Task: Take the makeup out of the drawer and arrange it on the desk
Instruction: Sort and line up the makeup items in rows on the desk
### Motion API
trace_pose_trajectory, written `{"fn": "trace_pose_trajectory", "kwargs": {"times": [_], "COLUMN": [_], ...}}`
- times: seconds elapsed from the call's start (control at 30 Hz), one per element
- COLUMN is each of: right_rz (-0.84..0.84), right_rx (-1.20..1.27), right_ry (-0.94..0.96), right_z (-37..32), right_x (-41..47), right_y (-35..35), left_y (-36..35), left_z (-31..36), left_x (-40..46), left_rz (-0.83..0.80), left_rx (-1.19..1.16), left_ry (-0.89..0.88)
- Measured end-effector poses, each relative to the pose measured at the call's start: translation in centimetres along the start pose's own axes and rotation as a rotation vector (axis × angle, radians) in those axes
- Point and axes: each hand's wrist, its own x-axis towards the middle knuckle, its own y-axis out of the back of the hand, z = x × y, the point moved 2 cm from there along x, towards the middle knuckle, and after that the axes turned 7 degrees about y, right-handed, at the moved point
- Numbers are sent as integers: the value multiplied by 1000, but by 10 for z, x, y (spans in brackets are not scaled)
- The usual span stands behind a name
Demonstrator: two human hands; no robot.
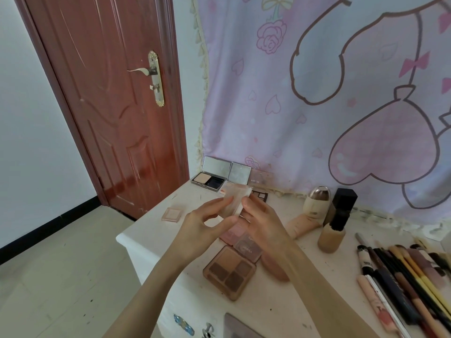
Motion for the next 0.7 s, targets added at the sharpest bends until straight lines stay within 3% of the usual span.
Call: {"fn": "trace_pose_trajectory", "kwargs": {"times": [0.17,0.47,0.7], "right_rz": [146,148,176], "right_rx": [100,114,285], "right_ry": [-36,-66,-309], "right_z": [-1,4,28], "right_x": [-4,-8,-2], "right_y": [-1,2,-8], "left_y": [-8,5,30], "left_z": [1,7,15], "left_x": [-2,1,28], "left_rz": [-71,-106,217], "left_rx": [-54,25,227], "left_ry": [-38,-47,62]}}
